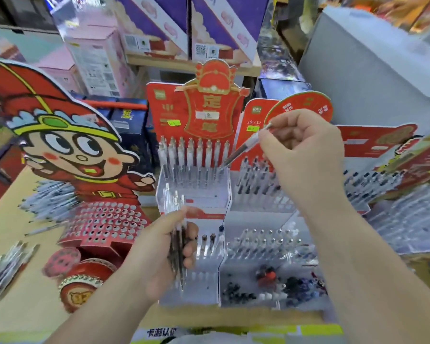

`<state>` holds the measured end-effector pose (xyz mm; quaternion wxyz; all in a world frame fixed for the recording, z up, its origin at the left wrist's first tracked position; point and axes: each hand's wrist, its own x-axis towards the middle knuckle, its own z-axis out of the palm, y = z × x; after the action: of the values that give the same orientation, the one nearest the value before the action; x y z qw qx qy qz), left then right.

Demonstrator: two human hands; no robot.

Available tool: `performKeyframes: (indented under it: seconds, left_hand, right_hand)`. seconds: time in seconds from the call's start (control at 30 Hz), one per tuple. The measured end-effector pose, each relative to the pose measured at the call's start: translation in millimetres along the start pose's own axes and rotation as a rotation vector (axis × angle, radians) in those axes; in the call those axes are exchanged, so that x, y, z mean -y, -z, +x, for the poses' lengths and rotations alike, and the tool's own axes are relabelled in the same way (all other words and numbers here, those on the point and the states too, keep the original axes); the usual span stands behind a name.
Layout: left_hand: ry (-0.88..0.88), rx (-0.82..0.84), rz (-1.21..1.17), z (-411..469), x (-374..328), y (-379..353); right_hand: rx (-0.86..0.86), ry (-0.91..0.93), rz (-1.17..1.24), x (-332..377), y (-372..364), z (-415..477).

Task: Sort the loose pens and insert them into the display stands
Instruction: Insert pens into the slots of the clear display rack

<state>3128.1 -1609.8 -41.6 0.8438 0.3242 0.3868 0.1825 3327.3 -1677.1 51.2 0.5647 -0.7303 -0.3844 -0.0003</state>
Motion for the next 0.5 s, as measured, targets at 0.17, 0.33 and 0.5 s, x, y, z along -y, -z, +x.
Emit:
performKeyframes:
  seconds: [0.17,0.33,0.5]
  left_hand:
    - [0.006,0.115,-0.045,8,-8,16]
    - [-0.017,0.162,-0.048,9,-12,22]
    - [-0.021,0.18,-0.043,10,-15,22]
  right_hand:
    - [-0.012,0.04,-0.252,-10,-27,-4]
    - [-0.048,0.047,-0.38,-16,-38,-6]
    - [-0.058,0.01,-0.397,-14,-42,-2]
